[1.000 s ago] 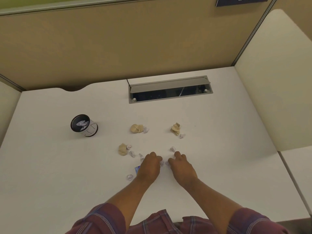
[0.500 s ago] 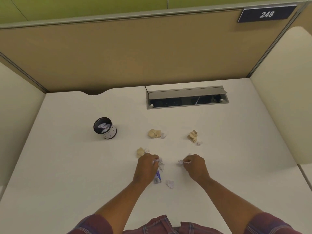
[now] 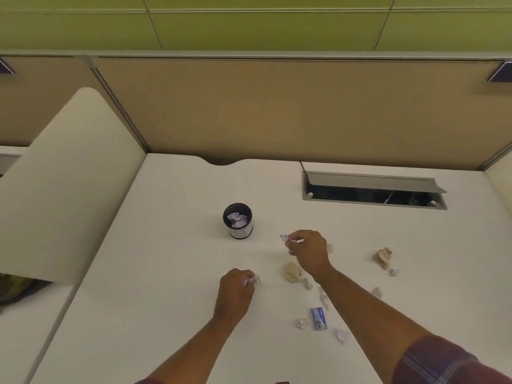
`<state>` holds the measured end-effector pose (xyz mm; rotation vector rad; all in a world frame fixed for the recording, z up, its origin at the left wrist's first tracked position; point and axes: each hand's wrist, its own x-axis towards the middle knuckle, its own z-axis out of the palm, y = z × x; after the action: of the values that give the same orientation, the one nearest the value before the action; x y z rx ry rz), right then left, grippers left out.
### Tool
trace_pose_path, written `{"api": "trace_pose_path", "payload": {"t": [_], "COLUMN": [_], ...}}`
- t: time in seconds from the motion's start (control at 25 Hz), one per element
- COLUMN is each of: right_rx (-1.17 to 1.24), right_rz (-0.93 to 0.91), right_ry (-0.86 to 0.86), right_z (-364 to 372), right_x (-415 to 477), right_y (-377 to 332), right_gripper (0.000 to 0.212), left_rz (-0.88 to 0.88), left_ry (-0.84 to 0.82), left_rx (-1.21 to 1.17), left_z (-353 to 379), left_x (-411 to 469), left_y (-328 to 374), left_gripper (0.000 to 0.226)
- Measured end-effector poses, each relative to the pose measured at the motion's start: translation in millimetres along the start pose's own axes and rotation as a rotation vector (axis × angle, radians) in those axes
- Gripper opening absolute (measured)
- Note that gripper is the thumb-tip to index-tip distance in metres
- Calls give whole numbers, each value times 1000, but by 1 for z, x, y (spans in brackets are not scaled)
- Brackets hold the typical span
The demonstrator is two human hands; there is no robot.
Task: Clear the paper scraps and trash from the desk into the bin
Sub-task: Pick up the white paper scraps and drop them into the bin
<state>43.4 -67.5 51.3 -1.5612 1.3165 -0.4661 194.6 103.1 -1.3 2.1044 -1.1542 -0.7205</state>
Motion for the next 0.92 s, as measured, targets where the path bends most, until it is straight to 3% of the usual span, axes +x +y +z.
{"api": "trace_pose_path", "payload": {"t": [0.16, 0.32, 0.44, 0.52, 0.68, 0.92], "right_rx": [-285, -525, -662, -748, -622, -412], "right_rz": [-168, -174, -159, -188, -266, -276], "right_ry": [-49, -162, -262, -324, -268, -155], "right_z": [57, 98, 116, 122, 117, 85], "right_x": [43, 73, 88, 93, 88, 74], "right_y": [-55, -88, -104, -107, -95, -72], "right_gripper": [18, 18, 31, 20, 11, 36], "left_rz": [-65, -100, -96, -80, -52, 32], "left_ry": [81, 156, 192, 214, 269, 281], "left_rx": [-11, -25, -39, -48, -87, -106], "left_z": [-37, -61, -72, -77, -85, -92], "left_x": [-2, -6, -5, 0, 18, 66], "left_y": [-35, -62, -76, -80, -75, -36], "left_gripper": [30, 30, 30, 29, 29, 22]}}
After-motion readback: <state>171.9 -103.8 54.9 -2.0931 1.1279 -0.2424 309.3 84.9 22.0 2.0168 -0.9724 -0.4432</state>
